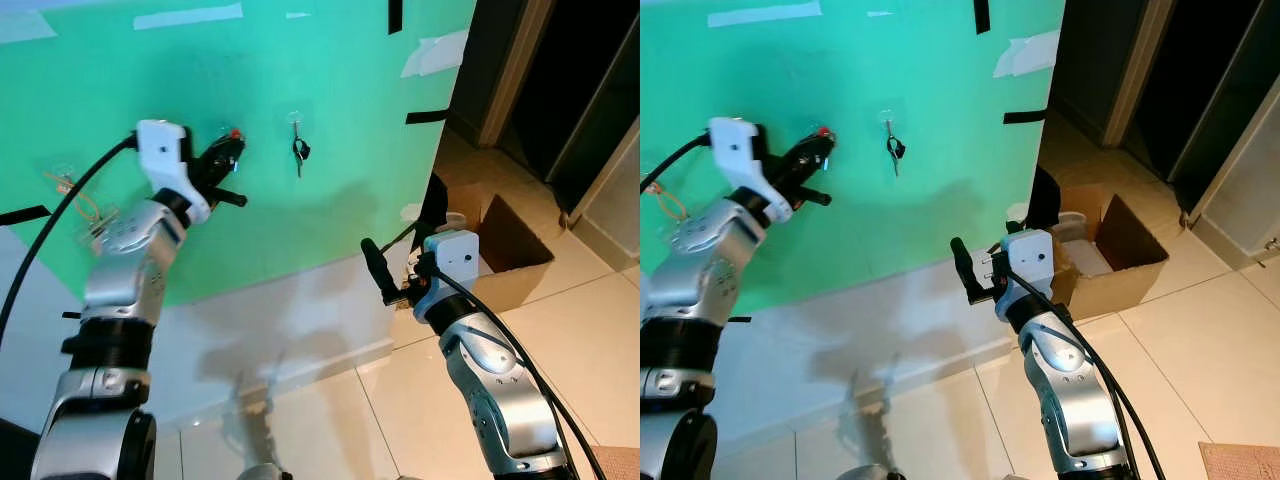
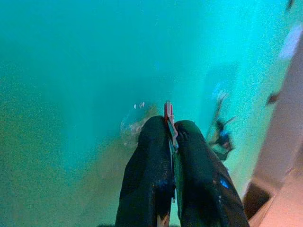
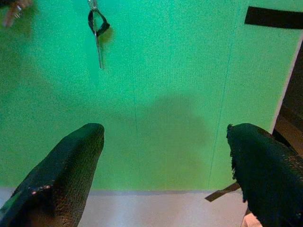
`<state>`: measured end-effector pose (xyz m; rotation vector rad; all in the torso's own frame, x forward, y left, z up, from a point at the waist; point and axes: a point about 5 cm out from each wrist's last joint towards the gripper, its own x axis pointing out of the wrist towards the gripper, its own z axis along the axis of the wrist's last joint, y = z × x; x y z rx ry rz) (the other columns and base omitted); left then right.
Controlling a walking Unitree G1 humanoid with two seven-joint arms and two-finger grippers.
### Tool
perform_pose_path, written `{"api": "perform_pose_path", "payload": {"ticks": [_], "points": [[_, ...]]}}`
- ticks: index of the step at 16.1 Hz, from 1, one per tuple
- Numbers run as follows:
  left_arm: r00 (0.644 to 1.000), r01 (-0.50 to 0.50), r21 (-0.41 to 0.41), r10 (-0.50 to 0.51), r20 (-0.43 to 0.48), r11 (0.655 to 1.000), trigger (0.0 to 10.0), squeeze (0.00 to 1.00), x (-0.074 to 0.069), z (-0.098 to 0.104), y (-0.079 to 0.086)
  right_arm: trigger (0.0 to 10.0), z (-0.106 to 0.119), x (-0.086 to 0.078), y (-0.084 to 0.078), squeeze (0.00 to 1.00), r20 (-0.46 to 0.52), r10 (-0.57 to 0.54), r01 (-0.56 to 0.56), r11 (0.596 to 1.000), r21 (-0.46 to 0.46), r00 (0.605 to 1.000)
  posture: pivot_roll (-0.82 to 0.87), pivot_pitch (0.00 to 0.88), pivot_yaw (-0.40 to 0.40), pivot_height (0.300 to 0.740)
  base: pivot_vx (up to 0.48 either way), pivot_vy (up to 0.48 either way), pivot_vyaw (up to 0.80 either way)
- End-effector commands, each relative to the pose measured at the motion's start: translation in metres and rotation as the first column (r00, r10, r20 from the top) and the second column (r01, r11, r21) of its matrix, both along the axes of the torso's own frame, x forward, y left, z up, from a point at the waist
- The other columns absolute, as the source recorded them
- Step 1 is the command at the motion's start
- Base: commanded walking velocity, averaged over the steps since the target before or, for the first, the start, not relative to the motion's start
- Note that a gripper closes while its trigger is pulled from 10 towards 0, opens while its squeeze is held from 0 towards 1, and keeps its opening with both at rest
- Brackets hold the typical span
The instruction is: Hang keys on a hook
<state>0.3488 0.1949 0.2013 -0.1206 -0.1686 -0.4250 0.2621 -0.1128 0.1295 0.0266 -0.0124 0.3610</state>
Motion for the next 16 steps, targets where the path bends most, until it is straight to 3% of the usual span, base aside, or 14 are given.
{"api": "perform_pose_path", "payload": {"ticks": [1,5,8,16], "points": [[0.999,0.002,-0.036,-0.001,0.048,0.999,10.0,0.00,-0.003,0.012,0.007,10.0,0.002,0.003,0.002,0.00,0.015,0.007,-0.007,1.000,-0.003,1.000,-0.01,0.000,0.057,0.740,0.000,0.000,0.00],[0.999,-0.015,-0.035,0.017,0.051,0.999,10.0,0.00,-0.005,0.014,0.012,10.0,0.002,0.003,0.002,0.00,0.012,0.013,-0.013,1.000,-0.005,1.000,-0.01,0.000,0.055,0.740,0.000,0.000,0.00],[1.000,-0.014,-0.009,0.014,-0.001,1.000,10.0,0.00,-0.007,0.007,0.018,10.0,0.000,0.003,0.002,0.00,0.008,0.014,-0.014,1.000,-0.007,1.000,-0.01,0.000,0.054,0.740,0.000,0.000,0.00],[0.994,0.101,0.008,-0.101,-0.040,0.995,10.0,0.00,0.000,-0.002,-0.010,10.0,0.000,0.003,0.003,0.00,0.011,0.010,-0.010,1.000,-0.003,1.000,-0.02,0.000,0.069,0.740,0.000,0.000,0.00]]}}
